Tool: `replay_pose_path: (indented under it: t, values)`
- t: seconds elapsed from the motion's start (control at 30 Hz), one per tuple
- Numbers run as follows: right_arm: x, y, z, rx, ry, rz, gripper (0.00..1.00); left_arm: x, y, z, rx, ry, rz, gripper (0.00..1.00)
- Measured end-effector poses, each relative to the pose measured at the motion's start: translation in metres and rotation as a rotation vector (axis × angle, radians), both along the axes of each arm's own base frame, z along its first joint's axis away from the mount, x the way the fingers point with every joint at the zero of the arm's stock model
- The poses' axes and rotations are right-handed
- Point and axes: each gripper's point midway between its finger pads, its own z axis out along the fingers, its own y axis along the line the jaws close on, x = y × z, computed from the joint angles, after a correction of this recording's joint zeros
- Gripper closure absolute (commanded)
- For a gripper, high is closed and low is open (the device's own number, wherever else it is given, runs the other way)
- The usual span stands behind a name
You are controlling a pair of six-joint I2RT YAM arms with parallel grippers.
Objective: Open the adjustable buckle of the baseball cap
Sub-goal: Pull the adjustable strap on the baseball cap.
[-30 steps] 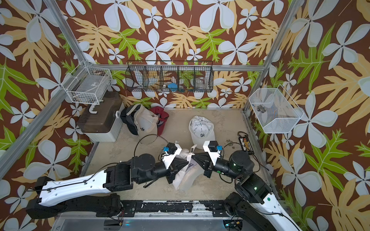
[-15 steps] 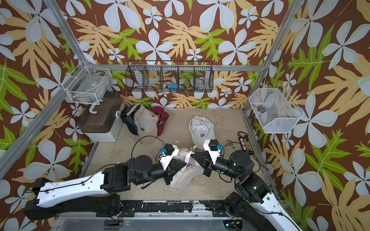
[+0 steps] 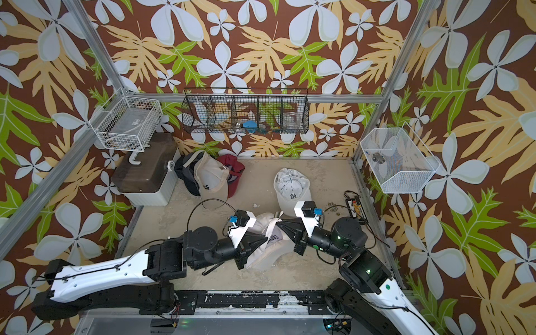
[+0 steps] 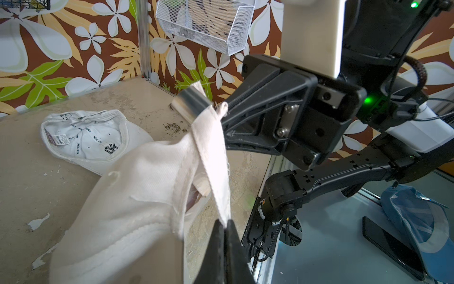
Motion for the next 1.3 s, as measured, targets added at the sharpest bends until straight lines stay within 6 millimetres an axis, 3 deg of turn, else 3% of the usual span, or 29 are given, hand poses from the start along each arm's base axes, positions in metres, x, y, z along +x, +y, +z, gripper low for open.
replay_pose_path:
  t: [0.8,1.2,1.23,1.3]
  values:
    - [0.017,-0.005,0.005,0.021,0.0,-0.091,1.0,0.003,0.04,-0.005,-0.029,0.009,0.083,1.0]
    - [0.026,-0.002,-0.013,-0.01,0.044,-0.106,1.0,0.018,0.071,0.002,-0.041,-0.035,0.213,1.0]
    - [0.026,-0.001,-0.016,-0.015,0.05,-0.107,0.99,0.02,0.072,0.002,-0.039,-0.043,0.225,1.0]
    - [0.028,0.0,-0.023,-0.027,0.064,-0.108,0.8,0.026,0.076,0.003,-0.037,-0.051,0.251,1.0]
